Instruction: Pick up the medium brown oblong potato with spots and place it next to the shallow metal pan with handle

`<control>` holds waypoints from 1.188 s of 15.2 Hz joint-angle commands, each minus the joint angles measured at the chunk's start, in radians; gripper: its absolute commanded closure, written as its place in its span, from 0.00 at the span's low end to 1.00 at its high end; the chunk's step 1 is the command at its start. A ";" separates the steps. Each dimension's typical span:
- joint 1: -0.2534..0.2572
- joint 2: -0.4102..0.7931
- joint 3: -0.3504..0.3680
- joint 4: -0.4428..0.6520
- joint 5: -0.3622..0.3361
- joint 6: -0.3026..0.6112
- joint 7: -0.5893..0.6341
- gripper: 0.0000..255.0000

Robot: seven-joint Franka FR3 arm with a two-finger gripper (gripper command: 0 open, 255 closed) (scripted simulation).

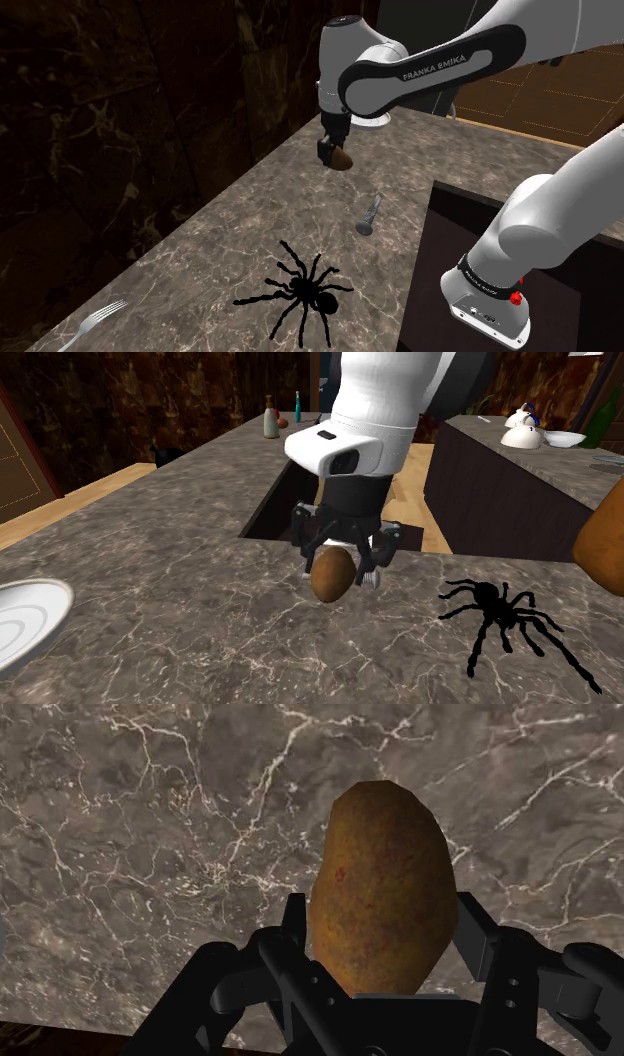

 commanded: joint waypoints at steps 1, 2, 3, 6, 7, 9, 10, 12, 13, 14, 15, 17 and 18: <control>0.000 -0.007 -0.002 0.022 0.003 -0.029 -0.006 1.00; 0.000 -0.008 -0.003 0.024 0.004 -0.032 -0.007 1.00; -0.011 -0.003 -0.018 0.027 -0.002 -0.028 -0.030 1.00; -0.044 0.018 -0.063 0.043 -0.019 -0.015 -0.098 1.00; -0.055 0.027 -0.078 0.051 -0.024 -0.011 -0.120 1.00; -0.077 0.048 -0.107 0.070 -0.034 -0.004 -0.164 1.00; -0.087 0.060 -0.121 0.081 -0.038 0.000 -0.186 1.00; -0.108 0.086 -0.148 0.107 -0.046 0.006 -0.229 1.00; -0.119 0.101 -0.161 0.121 -0.049 0.008 -0.251 1.00; -0.129 0.116 -0.174 0.137 -0.052 0.010 -0.272 1.00; -0.139 0.132 -0.187 0.154 -0.055 0.012 -0.293 1.00; -0.159 0.166 -0.211 0.191 -0.058 0.015 -0.336 1.00; -0.169 0.184 -0.222 0.211 -0.059 0.015 -0.357 1.00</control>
